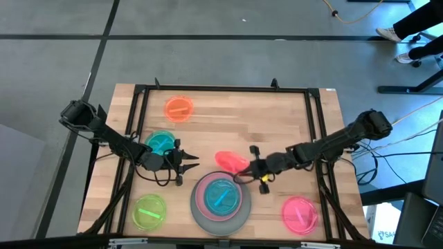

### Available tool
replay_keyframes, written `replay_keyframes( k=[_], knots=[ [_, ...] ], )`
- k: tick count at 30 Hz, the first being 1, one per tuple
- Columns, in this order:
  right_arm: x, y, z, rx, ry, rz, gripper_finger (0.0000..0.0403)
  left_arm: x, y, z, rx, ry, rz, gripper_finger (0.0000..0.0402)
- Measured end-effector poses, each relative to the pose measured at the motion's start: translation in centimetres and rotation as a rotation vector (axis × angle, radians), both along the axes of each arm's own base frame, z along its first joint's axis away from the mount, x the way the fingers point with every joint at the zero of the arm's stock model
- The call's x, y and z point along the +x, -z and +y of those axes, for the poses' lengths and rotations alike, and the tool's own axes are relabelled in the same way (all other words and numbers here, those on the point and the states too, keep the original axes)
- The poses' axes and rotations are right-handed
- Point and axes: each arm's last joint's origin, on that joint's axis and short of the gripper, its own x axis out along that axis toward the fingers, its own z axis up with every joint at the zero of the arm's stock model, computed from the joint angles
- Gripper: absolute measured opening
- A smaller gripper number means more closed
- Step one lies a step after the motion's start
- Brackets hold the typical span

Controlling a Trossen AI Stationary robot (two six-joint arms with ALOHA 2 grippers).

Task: Stack plastic plates
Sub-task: Stack the top orange plate on top of blue plate

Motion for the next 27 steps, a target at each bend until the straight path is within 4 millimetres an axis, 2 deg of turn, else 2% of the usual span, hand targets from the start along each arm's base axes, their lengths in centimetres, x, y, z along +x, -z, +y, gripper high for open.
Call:
replay_keyframes(
  k=[5, 15, 27],
  knots=[
    [-0.2, -0.1, 2.1, 0.012, -0.062, -0.057, 0.0001, 0.0, 0.0, 0.0, 0.000, 0.000, 0.000, 0.0105],
    [0.5, 1.6, 5.5, 0.045, -0.180, -0.135, 0.0001, 0.0, 0.0, 0.0, 0.001, 0.000, 0.003, 0.0105],
    [1.8, 4.9, 6.7, 0.070, -0.246, -0.107, 0.0001, 0.0, 0.0, 0.0, 0.000, 0.000, 0.000, 0.0105]
  ],
)
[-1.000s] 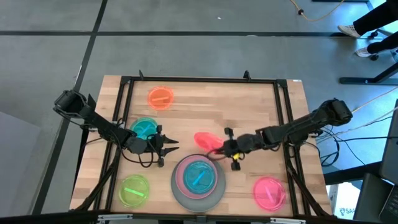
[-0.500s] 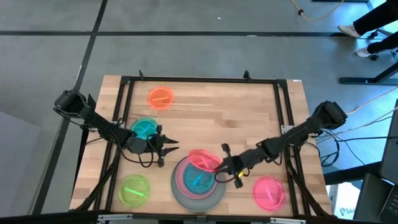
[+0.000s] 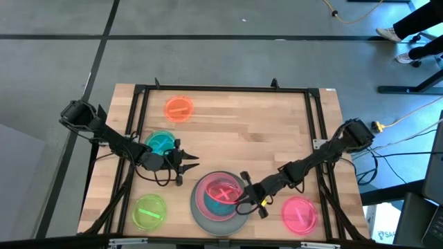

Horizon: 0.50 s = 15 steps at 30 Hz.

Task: Stack plastic plates
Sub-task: Stack the top orange plate on top of blue plate, then stack the orange plate on top of the other orange plate

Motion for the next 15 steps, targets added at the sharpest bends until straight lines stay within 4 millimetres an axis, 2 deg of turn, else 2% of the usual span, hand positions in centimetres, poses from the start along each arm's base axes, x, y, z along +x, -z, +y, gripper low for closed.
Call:
replay_keyframes(
  k=[6, 15],
  knots=[
    [0.2, 1.0, 0.1, 0.009, 0.010, 0.037, 0.0011, 0.0, 0.0, 0.0, 0.000, 0.000, 0.000, 0.0105],
    [0.5, 1.7, 0.3, 0.051, 0.023, 0.052, 0.0122, 0.0, 0.0, 0.0, 0.000, 0.000, 0.000, 0.0105]
  ],
)
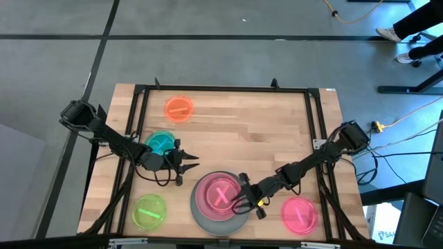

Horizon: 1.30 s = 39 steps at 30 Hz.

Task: Stack plastic plates
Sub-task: Stack the orange plate on top of the other orange plate

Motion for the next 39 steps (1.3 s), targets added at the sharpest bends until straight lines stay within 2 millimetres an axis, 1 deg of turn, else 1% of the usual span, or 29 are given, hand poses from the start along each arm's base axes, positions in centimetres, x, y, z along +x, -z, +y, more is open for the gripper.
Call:
replay_keyframes(
  k=[2, 5, 10, 13, 16, 20, 24, 26, 28, 30, 34, 37, 39],
  knots=[
    [0.0, -0.2, 0.0, 0.008, -0.013, -0.003, 0.0141, 0.0, 0.0, 0.0, 0.000, 0.000, 0.000, 0.0105],
    [-0.2, -1.0, 0.0, 0.021, -0.028, -0.012, 0.0157, 0.0, 0.0, 0.0, 0.000, 0.000, 0.000, 0.0105],
    [-1.5, -3.0, -0.7, 0.001, -0.036, 0.034, 0.0162, 0.0, 0.0, 0.0, -0.001, 0.001, 0.000, 0.0105],
    [-2.5, -4.3, -1.5, -0.004, 0.029, 0.086, 0.0159, 0.0, 0.0, 0.0, 0.000, 0.000, 0.002, 0.0105],
    [-3.8, -4.5, -1.5, -0.025, 0.127, 0.173, 0.0156, 0.0, 0.2, 0.0, -0.003, -0.002, 0.014, 0.0105],
    [-5.9, -3.3, -0.4, -0.099, 0.239, 0.271, 0.0156, -0.1, 0.3, 0.1, -0.008, -0.007, 0.029, 0.0105],
    [-8.3, -1.3, 0.3, -0.140, 0.364, 0.266, 0.0156, 0.0, 0.4, 0.4, -0.020, -0.033, 0.036, 0.0105],
    [-9.4, -0.3, 0.2, -0.185, 0.430, 0.243, 0.0156, 0.4, 0.2, 0.9, -0.042, -0.067, 0.037, 0.0105],
    [-10.1, 0.5, -0.2, -0.229, 0.492, 0.215, 0.0156, 1.2, -0.5, 1.4, -0.039, -0.098, 0.055, 0.0105],
    [-10.4, 1.2, -0.9, -0.257, 0.559, 0.198, 0.0156, 2.1, -1.1, 2.0, -0.007, -0.135, 0.132, 0.0105],
    [-10.5, 2.0, -2.0, -0.254, 0.625, 0.207, 0.0156, 2.8, -1.9, 4.7, 0.084, -0.264, 0.417, 0.0105],
    [-10.5, 2.4, -2.7, -0.248, 0.653, 0.222, 0.0156, 2.6, -2.6, 7.2, 0.089, -0.378, 0.563, 0.0105],
    [-10.4, 2.5, -3.0, -0.246, 0.668, 0.226, 0.0156, 2.4, -2.7, 9.0, 0.069, -0.437, 0.629, 0.0105]
  ],
)
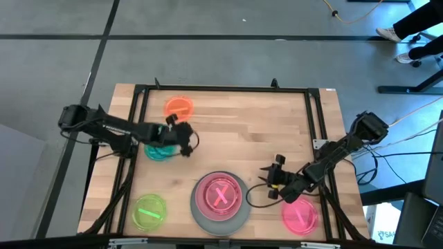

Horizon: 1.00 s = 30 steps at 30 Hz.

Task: Stack plastic plates
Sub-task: Stack the orange plate on top of the other orange plate

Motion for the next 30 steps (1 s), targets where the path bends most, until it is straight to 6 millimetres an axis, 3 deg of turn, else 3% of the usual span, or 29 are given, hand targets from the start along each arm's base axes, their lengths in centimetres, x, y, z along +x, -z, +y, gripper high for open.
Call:
replay_keyframes(
  k=[7, 13, 20, 30],
  knots=[
    [0.2, 0.0, -0.2, 0.008, 0.013, -0.012, 0.0156, -0.8, 1.4, 6.0, -0.141, -0.089, 0.126, 0.0105],
    [0.2, 0.0, -0.3, -0.001, 0.016, -0.014, 0.0156, -1.1, 3.7, 9.3, -0.183, -0.106, 0.232, 0.0105],
    [0.1, 0.0, -0.3, -0.006, 0.019, -0.016, 0.0156, -0.7, 5.9, 10.9, -0.161, -0.149, 0.289, 0.0105],
    [0.1, 0.0, -0.3, -0.007, 0.019, -0.016, 0.0156, -0.7, 6.5, 11.6, -0.139, -0.161, 0.311, 0.0092]
  ],
)
